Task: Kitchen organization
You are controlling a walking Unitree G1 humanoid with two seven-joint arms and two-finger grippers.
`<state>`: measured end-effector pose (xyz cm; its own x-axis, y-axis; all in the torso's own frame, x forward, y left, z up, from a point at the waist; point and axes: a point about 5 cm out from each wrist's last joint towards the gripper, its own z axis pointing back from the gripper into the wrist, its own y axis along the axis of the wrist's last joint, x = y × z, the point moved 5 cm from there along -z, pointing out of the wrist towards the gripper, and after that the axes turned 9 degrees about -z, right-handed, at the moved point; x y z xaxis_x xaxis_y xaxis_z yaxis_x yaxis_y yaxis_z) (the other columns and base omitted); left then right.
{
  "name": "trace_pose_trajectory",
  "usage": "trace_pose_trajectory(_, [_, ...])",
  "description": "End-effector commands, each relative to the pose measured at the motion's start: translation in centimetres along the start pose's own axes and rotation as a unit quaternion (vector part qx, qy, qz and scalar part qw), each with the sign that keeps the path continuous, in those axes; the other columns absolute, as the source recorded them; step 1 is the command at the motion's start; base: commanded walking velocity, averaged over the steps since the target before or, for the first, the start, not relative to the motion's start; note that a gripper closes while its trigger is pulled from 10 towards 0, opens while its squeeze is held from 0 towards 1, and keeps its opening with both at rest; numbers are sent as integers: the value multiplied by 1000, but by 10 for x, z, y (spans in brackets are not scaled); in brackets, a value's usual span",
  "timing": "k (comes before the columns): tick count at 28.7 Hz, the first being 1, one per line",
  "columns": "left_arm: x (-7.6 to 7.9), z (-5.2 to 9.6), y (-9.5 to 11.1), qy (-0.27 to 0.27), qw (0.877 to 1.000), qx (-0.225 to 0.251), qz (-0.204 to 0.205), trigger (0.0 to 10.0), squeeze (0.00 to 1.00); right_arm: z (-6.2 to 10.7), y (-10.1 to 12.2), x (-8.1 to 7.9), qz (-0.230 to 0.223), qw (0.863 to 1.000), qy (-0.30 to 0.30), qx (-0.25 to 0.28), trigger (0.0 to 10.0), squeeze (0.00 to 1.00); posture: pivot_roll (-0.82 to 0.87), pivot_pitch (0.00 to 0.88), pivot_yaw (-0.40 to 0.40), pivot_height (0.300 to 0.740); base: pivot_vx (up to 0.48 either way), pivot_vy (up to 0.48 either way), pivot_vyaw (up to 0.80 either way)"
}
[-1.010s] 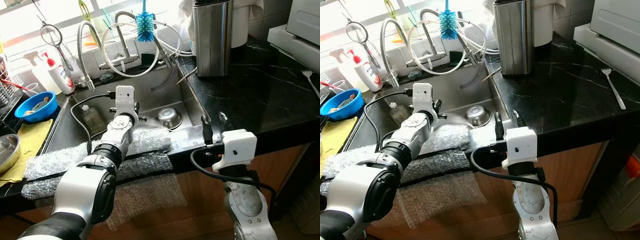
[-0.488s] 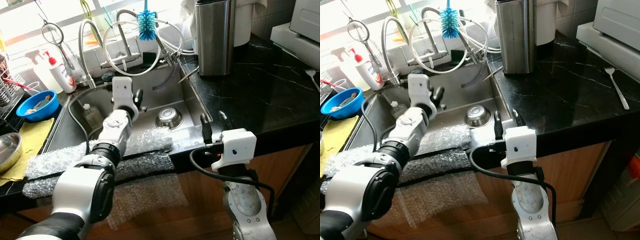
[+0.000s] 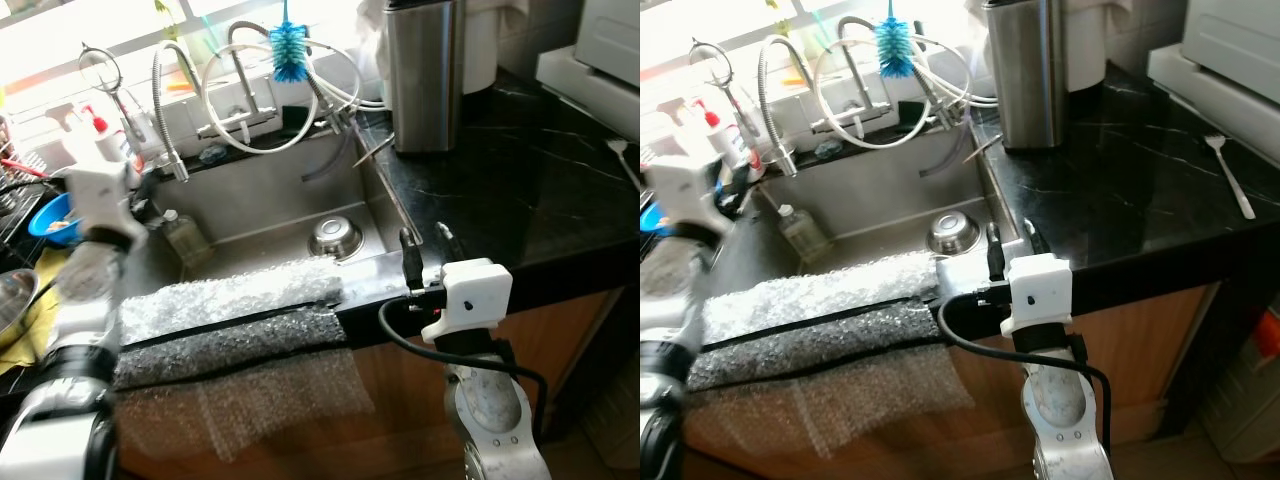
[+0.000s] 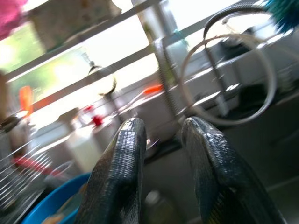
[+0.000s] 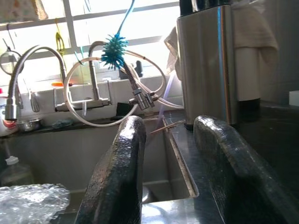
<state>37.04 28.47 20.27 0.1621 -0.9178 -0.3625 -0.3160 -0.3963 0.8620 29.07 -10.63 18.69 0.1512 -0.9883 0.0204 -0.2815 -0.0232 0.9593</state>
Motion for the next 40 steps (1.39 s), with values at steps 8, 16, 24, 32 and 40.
trace_pose_trajectory(8, [-3,66,4,25,999,-21,-26,10000,0,0,-1,-12,-9,1000,26,1,10000,0,-141,0,246,740,0,0,0])
trace_pose_trajectory(16, [32,112,5,34,997,-66,4,10000,0,4,-4,-10,-9,1000,22,-3,10000,0,-150,0,248,740,0,0,0])
trace_pose_trajectory(24, [56,135,-2,39,993,-107,41,10000,0,5,-4,-9,-11,1000,19,-4,10000,0,-151,0,234,740,0,0,0])
trace_pose_trajectory(32, [43,116,0,65,992,-98,40,10000,0,2,-7,-6,-9,1000,17,-7,10000,0,-135,0,214,740,0,0,0])
trace_pose_trajectory(40, [43,122,-16,71,988,-127,45,10000,0,-9,-4,3,-2,1000,11,-4,10000,0,-118,0,183,740,0,0,0])
